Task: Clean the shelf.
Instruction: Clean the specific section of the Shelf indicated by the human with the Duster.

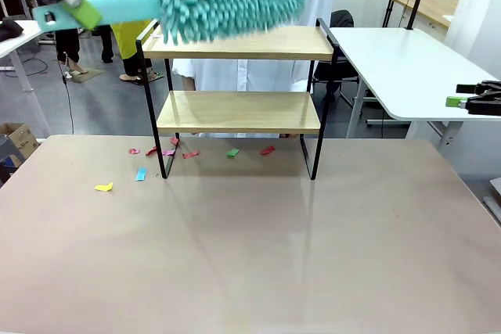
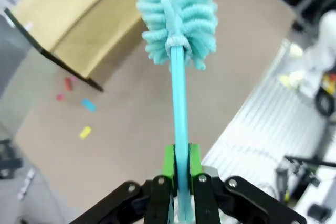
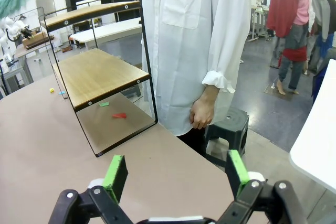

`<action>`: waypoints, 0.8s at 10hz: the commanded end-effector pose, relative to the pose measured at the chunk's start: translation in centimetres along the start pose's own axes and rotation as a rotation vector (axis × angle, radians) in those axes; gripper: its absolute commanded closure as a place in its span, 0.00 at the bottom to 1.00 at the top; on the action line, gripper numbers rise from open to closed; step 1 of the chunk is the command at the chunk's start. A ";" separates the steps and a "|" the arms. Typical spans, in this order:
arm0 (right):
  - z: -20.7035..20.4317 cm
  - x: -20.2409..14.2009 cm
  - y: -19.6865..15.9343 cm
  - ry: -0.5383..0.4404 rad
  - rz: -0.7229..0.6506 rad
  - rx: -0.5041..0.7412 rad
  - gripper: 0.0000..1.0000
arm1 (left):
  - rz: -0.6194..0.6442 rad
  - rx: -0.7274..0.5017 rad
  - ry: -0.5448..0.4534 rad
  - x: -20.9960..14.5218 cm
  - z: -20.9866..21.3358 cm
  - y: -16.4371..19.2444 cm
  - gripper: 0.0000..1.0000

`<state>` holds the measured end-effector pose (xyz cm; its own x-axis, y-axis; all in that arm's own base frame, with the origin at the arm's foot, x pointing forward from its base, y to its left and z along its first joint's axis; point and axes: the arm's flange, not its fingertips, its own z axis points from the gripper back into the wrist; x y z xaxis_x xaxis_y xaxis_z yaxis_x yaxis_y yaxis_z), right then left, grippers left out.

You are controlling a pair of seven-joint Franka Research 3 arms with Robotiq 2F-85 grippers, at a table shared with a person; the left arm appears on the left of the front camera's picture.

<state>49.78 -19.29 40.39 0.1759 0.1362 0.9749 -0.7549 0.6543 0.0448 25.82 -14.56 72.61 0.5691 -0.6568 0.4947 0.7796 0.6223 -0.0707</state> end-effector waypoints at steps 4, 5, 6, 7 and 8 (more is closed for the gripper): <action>0.1 0.3 0.1 0.003 0.005 -0.002 0.00 | -0.304 0.020 0.341 -3.0 -2.3 2.9 0.87; 0.1 0.3 0.1 0.003 0.005 -0.002 0.00 | -0.333 0.009 0.380 -3.7 -3.7 3.2 0.87; 0.1 0.3 0.1 0.003 0.005 -0.002 0.00 | -0.376 0.049 0.447 -4.5 -5.7 3.6 0.87; 0.1 0.3 0.1 0.003 0.005 -0.002 0.00 | -0.424 0.066 0.484 -5.3 -7.6 4.2 0.87; 0.1 0.3 0.1 0.003 0.005 -0.002 0.00 | -0.422 0.048 0.478 -5.7 -8.6 4.6 0.87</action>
<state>49.78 -19.29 40.39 0.1759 0.1362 0.9750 -0.7549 0.6543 0.0448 28.26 -12.05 62.88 0.3044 -0.9522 0.0243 0.9505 0.3053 0.0575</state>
